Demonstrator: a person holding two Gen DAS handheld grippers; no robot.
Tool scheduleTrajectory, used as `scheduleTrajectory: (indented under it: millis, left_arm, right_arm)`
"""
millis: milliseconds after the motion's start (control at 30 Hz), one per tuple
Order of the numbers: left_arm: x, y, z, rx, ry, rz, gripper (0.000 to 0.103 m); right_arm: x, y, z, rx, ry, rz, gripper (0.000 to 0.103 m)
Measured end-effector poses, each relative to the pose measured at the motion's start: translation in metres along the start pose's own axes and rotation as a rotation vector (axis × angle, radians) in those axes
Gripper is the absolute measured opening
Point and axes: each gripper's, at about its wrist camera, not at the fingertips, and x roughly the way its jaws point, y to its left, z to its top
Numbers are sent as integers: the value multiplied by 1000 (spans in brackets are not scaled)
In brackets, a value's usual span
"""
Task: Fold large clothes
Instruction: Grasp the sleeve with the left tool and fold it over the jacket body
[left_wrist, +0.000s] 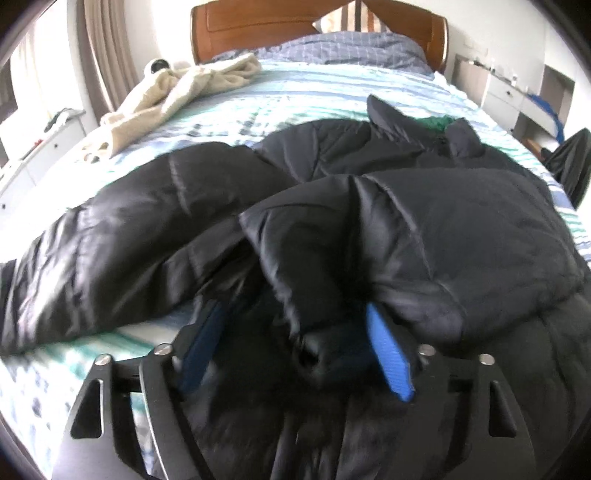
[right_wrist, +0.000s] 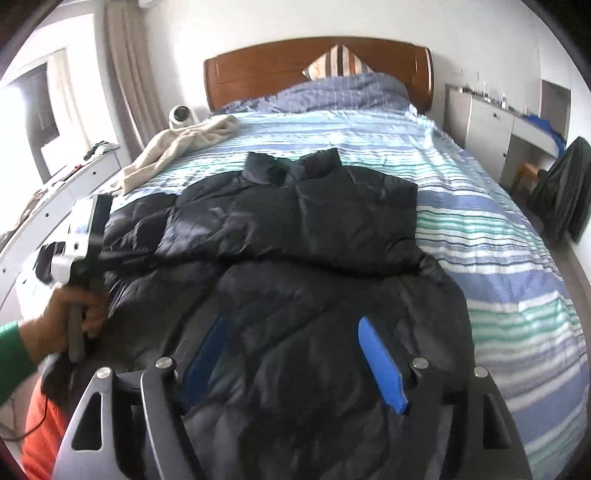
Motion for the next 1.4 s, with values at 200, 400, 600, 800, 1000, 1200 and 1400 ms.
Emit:
scheduleTrajectory:
  millis: [200, 400, 600, 800, 1000, 1200, 1400]
  left_arm:
    - [-58, 6, -20, 19, -40, -90, 89]
    - [-97, 14, -42, 41, -56, -104, 91]
    - [-112, 37, -54, 40, -48, -39, 91]
    - [-107, 80, -68, -67, -17, 27, 93]
    - [-92, 141, -84, -256, 21, 75, 93]
    - [-71, 218, -84, -538, -3, 73, 93]
    - [-28, 298, -78, -829, -13, 62, 98]
  right_arm:
    - [-13, 1, -25, 19, -27, 25, 76]
    - [-20, -4, -38, 36, -14, 10, 76]
    - [-24, -3, -42, 68, -17, 44, 76]
    - [-27, 7, -42, 55, -27, 65, 76]
    - [-28, 13, -46, 45, -23, 81, 76]
    - [-30, 19, -44, 35, -21, 74, 76]
    - [-36, 26, -43, 18, -32, 78, 76]
